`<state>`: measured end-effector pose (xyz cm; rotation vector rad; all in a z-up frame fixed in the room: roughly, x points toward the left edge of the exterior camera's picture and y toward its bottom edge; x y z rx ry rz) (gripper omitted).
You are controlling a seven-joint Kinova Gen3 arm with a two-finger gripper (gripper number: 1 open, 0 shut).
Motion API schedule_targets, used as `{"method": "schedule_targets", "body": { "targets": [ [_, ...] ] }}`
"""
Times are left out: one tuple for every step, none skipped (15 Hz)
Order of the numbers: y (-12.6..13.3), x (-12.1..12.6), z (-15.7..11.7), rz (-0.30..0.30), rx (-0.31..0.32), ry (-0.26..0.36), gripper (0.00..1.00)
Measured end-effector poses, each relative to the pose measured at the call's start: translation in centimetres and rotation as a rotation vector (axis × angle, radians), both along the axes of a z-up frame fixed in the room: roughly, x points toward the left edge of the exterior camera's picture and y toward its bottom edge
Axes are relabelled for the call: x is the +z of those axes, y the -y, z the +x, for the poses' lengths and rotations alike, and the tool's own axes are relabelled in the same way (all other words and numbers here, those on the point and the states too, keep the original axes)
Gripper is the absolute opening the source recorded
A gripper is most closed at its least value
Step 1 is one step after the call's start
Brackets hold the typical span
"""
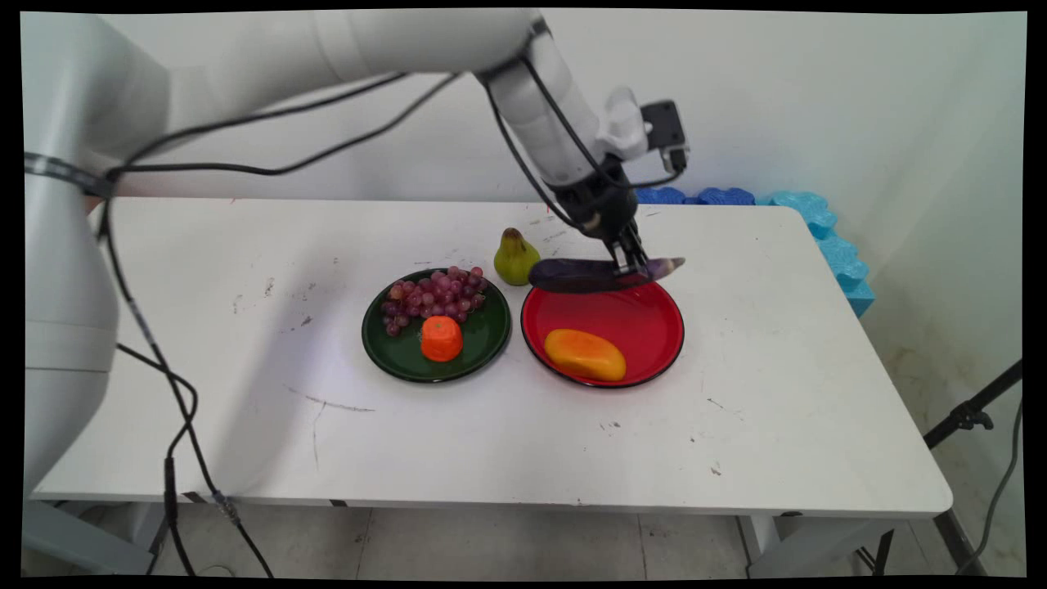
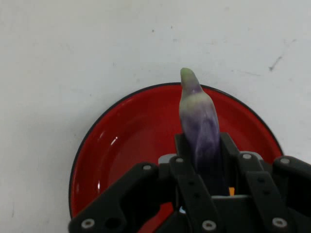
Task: Place the picked object on the table
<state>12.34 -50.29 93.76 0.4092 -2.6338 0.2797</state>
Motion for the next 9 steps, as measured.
{"method": "schedule_targets", "body": {
  "targets": [
    [-0.6,0.6,0.3,-0.001,-0.001,-0.003,0.00],
    [-1.6,1.4,0.8,-0.001,0.001,-0.008,0.00],
    [-2.7,2.1,1.3,0.004,0.005,-0.013,0.00],
    [-3.8,2.6,1.9,0.012,0.010,-0.017,0.00],
    [-4.8,2.9,2.4,0.020,0.016,-0.020,0.00],
    [-5.9,3.0,2.9,0.031,0.023,-0.023,0.00],
    [-7.1,2.8,3.5,0.041,0.029,-0.025,0.00],
    [-8.0,2.5,3.9,0.050,0.033,-0.025,0.00],
    [-9.0,2.0,4.4,0.060,0.038,-0.024,0.00]
  ]
}}
